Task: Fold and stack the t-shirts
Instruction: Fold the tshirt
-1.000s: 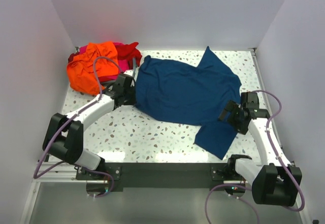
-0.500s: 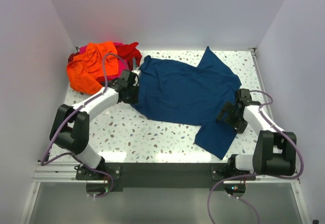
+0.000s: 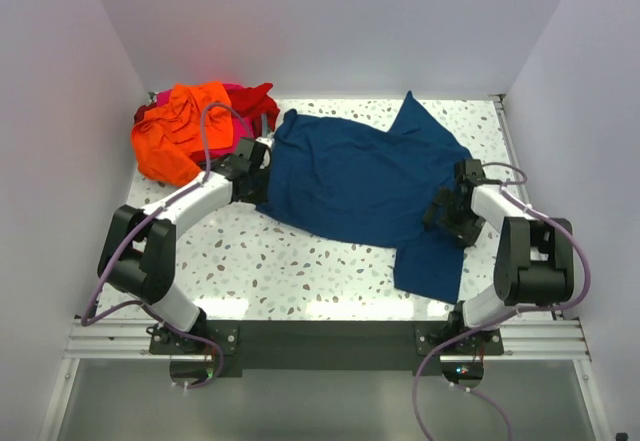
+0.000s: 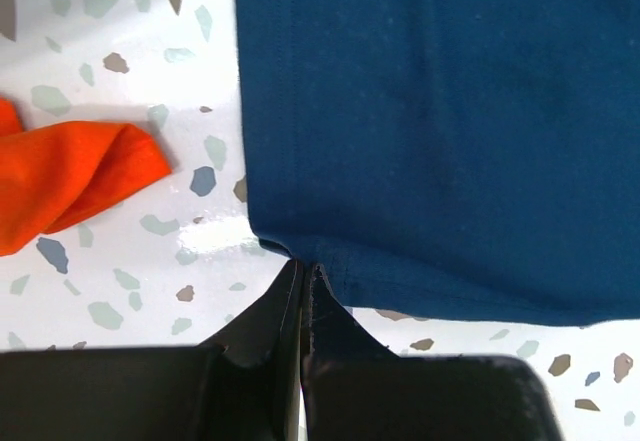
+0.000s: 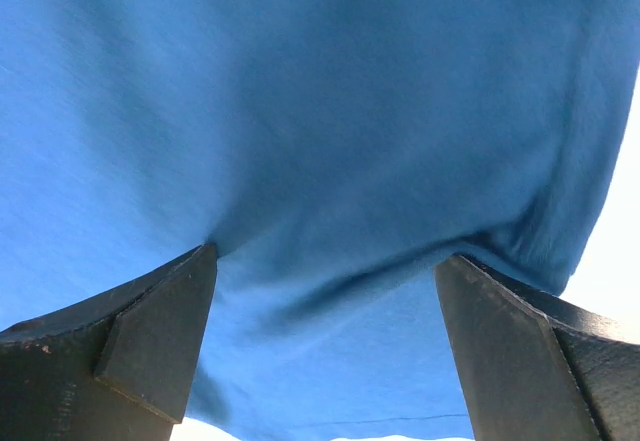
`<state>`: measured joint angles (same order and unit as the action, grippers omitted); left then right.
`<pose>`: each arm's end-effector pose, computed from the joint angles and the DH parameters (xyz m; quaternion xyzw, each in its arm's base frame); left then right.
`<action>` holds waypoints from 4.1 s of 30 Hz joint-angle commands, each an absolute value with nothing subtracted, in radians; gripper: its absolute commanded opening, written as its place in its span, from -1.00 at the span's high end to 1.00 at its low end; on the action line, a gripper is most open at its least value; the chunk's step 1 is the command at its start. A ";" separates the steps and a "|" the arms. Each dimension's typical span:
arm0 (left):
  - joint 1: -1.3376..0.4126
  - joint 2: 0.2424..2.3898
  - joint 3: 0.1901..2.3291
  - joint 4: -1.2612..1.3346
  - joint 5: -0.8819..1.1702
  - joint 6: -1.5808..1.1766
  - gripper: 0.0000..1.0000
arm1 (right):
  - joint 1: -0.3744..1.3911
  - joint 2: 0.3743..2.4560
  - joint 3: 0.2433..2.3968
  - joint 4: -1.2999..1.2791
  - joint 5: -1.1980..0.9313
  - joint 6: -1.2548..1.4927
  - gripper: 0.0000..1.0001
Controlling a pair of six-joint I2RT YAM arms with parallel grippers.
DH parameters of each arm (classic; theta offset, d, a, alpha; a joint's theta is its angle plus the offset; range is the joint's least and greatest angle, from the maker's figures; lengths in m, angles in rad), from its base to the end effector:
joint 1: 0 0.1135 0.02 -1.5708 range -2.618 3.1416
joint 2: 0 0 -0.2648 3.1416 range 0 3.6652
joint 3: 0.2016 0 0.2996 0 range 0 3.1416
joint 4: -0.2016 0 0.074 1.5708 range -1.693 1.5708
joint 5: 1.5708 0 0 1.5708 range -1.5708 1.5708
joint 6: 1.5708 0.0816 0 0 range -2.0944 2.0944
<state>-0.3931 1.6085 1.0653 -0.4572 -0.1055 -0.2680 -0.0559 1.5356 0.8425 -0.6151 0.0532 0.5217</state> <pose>0.3691 -0.1438 0.1472 0.0451 0.9573 -0.0433 0.2822 0.3144 -0.0219 0.0866 0.2856 0.9490 0.0045 0.1334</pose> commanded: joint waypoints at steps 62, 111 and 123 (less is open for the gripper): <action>-0.238 1.523 1.042 -0.416 0.031 -0.265 1.00 | 0.394 1.092 0.551 -0.969 0.173 0.907 -0.55; -0.253 1.358 0.976 -0.454 -0.047 -0.284 1.00 | 0.693 0.996 0.646 -1.101 0.238 1.110 1.00; -0.252 1.209 0.891 -0.525 -0.089 -0.316 1.00 | 1.005 1.057 0.750 -1.207 0.308 1.327 1.00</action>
<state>-0.2493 1.2583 0.9043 -0.4999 -0.0631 -0.2913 0.9539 1.0409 0.6983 -1.1389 0.2539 1.2259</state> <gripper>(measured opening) 0.018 0.042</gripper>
